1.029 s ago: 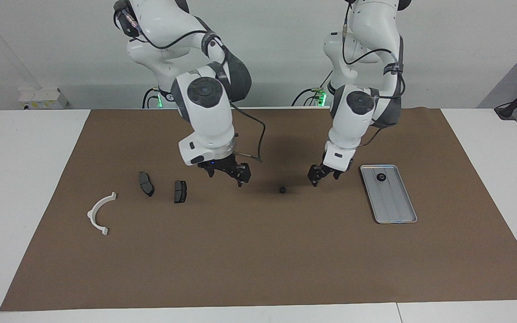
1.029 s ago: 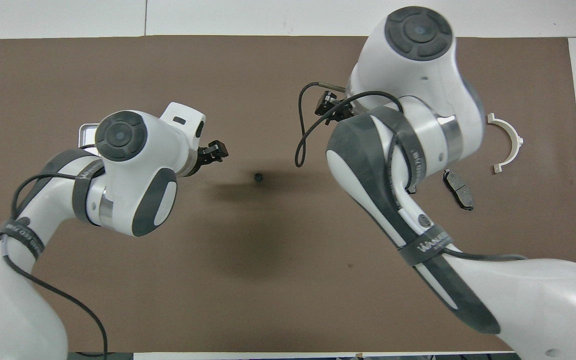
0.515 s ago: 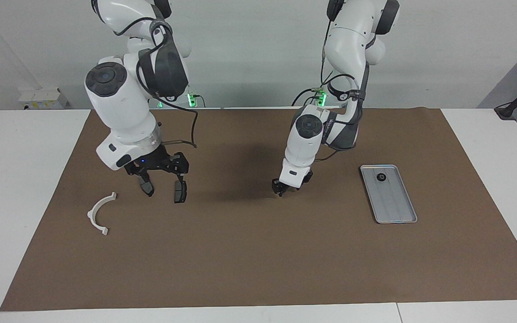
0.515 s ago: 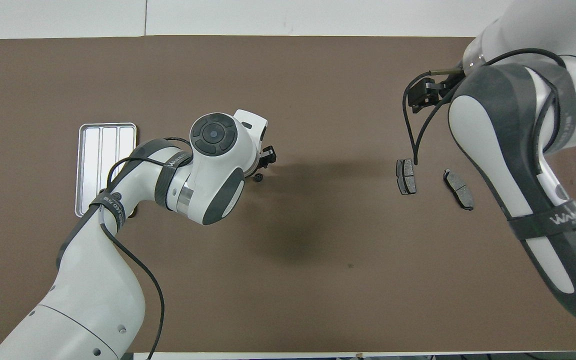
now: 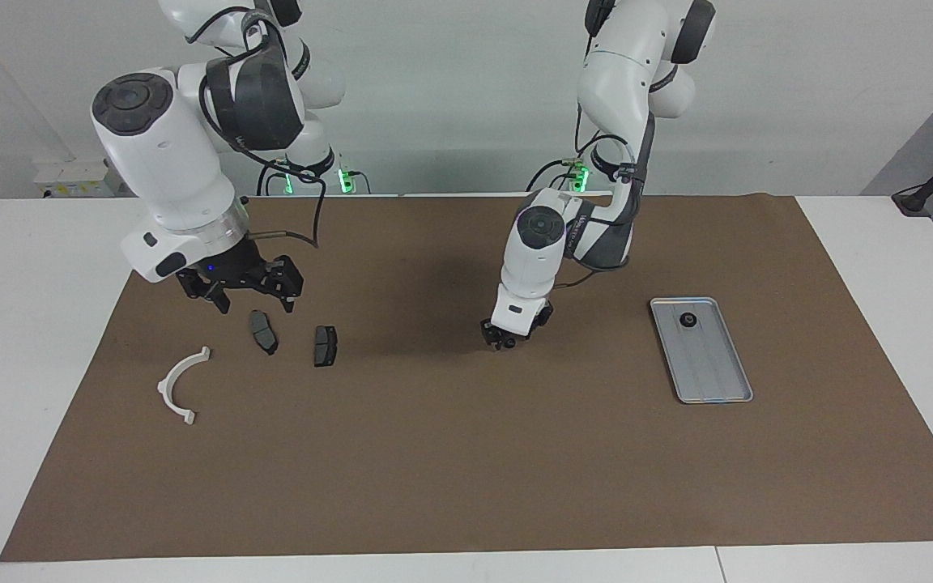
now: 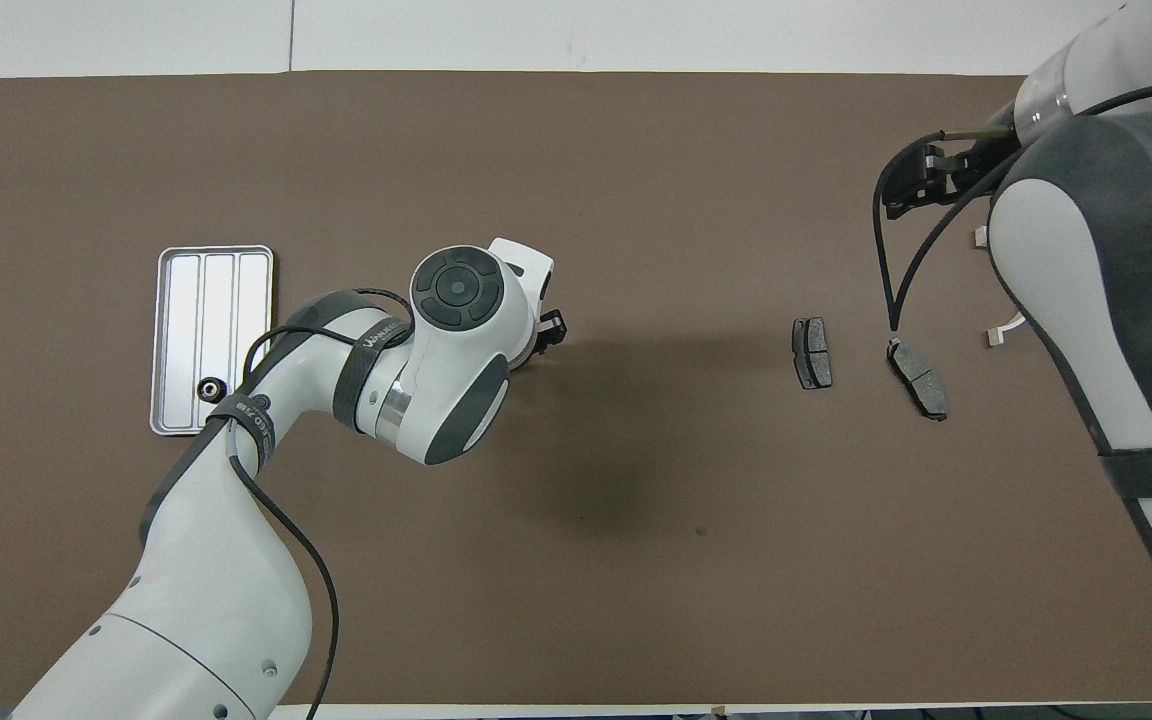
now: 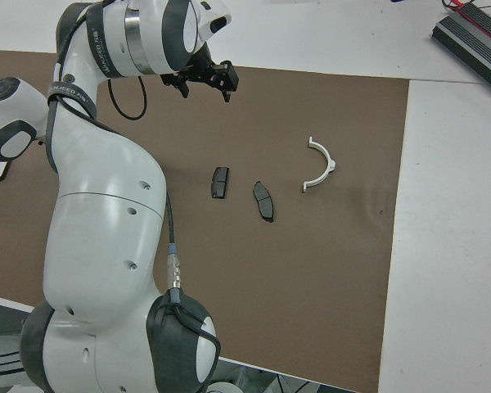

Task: Pick bearing gear from pile to tray
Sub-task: 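Grasp the gear with the left gripper while the right gripper withdraws, then carry the gear into the silver tray and open the left gripper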

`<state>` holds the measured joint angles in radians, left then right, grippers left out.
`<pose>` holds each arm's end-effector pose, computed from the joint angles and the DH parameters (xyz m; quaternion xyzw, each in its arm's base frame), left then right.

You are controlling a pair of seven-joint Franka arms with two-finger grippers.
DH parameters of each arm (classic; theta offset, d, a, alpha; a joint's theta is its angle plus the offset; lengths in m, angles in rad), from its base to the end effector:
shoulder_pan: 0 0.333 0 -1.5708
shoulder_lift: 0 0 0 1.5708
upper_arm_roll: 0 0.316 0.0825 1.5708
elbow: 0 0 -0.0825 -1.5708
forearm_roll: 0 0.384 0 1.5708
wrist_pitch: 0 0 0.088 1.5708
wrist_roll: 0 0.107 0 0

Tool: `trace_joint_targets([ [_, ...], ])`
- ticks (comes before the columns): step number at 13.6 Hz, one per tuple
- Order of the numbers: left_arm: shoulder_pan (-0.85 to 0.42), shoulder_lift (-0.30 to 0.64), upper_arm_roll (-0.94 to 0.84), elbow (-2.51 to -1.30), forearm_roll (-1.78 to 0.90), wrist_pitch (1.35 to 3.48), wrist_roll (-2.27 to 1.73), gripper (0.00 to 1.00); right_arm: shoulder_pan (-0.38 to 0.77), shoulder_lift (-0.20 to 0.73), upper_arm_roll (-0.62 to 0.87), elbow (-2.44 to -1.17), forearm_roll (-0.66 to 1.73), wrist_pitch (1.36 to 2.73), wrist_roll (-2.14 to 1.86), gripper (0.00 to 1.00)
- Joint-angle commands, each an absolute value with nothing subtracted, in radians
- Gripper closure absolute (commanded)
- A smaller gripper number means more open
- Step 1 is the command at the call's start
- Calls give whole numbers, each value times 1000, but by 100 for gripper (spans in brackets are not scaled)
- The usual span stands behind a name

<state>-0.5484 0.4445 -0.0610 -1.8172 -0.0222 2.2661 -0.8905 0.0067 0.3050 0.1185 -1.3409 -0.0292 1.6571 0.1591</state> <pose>0.5321 -0.3687 0.2956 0.9884 0.1500 -0.0129 0.0176 0.6481 0.0670 0.5582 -0.9998 0.0186 -0.0061 0.0041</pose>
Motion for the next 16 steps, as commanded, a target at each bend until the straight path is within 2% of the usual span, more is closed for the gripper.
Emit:
trace_joint_targets([
  [1,-580,428,-41,-1859,-5,2295,-914,39,-17,262,133,-1376,-38,1655,126,0],
  [3,-580,428,-40,-1859,-5,2296,-916,42,-31,221,133,-1399,-31,1651,123,0],
  [6,-574,429,-40,-1855,-6,2312,-916,42,-28,48,129,-1564,-26,1670,43,0],
  [8,-568,430,-38,-1853,-6,2313,-916,42,-15,-49,120,-1632,-26,1664,26,0],
  [10,-568,430,-37,-1853,-6,2313,-919,42,38,-139,82,-1698,-25,1652,29,0],
  [13,-571,430,-31,-1853,-6,2313,-920,48,31,-149,66,-1706,-21,1625,23,0],
  [16,-574,431,-31,-1852,-6,2316,-942,69,2,-144,67,-1706,-20,1628,17,0],
])
